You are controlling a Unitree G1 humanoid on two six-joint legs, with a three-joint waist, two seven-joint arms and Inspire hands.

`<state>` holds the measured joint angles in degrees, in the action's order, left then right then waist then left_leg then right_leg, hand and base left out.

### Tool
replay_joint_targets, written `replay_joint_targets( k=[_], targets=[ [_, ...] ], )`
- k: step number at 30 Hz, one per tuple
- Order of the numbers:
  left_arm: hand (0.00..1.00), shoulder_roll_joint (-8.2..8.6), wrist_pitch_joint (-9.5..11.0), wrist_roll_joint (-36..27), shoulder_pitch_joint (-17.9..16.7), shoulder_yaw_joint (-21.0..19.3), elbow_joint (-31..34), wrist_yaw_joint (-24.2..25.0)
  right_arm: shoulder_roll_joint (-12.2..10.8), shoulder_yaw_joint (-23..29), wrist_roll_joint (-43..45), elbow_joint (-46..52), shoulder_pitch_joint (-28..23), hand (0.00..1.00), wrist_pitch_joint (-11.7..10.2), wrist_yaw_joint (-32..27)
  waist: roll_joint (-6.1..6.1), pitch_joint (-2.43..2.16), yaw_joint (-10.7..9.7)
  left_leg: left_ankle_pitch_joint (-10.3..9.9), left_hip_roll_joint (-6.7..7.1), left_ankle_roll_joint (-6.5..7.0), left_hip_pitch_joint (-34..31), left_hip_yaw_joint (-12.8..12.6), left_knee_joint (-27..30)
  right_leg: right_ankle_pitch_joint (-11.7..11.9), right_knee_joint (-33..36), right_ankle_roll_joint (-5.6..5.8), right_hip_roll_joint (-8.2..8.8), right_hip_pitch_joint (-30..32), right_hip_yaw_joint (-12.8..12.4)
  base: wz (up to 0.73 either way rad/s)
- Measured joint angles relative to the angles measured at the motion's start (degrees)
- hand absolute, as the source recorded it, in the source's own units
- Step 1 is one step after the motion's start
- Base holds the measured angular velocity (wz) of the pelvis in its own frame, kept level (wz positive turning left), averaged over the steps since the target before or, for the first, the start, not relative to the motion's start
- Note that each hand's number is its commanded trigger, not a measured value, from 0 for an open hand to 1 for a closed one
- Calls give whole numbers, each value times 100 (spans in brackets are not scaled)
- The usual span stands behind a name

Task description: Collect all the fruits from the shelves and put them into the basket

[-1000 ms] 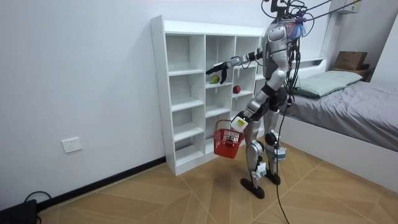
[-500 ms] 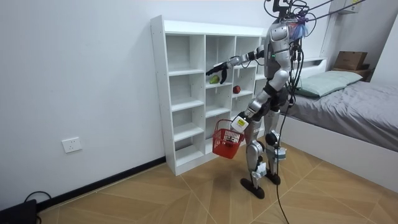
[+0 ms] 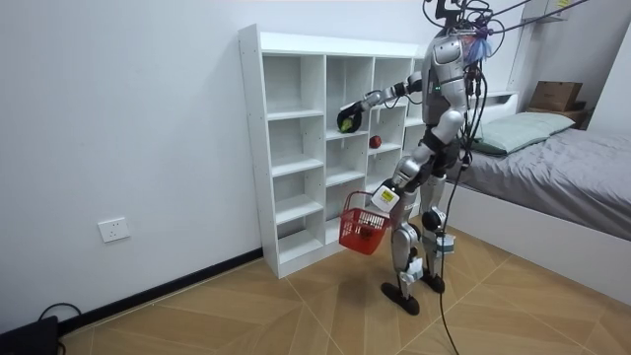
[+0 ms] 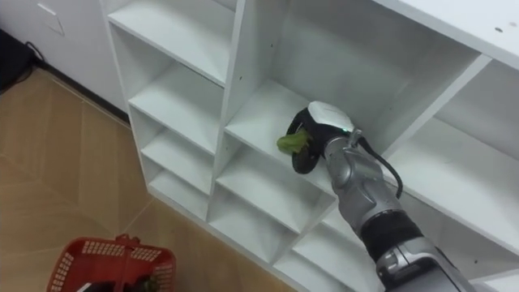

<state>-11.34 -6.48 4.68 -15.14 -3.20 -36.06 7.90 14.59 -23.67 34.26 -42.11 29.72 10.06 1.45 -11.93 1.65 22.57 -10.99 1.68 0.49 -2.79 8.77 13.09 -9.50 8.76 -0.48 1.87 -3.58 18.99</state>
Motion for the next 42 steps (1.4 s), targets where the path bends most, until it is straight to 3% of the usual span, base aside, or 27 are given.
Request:
replay_joint_targets(
  k=[5,17,28,37,42],
  targets=[
    [100,-50,-30,1,-33,0,7,-23,40,23,-4,-3,6,100,-2,65,-63,18,-22,7,7,-1,-33,54,20,0,-3,0,-3,2,12,5],
    [100,-40,-61,0,-44,13,7,-106,75,35,15,-9,5,100,-21,43,-29,37,-42,7,12,-2,-61,73,52,0,-3,0,-7,11,2,1],
    [100,64,-63,-13,-39,12,28,-216,120,34,83,327,-67,100,-7,125,-64,5,-89,12,3,-10,-72,46,45,3,-3,-5,-20,75,-113,-1],
    [100,231,-53,-6,24,77,117,-272,121,156,448,933,-99,100,-137,231,111,-19,-232,28,-13,11,59,-107,-43,3,-11,-5,-17,64,-365,-9],
    [100,417,-47,-32,180,237,185,-266,120,263,472,1357,-104,100,-133,240,226,-13,-353,46,-9,43,157,-269,-119,3,0,-4,5,53,-523,-12]
  ],
)
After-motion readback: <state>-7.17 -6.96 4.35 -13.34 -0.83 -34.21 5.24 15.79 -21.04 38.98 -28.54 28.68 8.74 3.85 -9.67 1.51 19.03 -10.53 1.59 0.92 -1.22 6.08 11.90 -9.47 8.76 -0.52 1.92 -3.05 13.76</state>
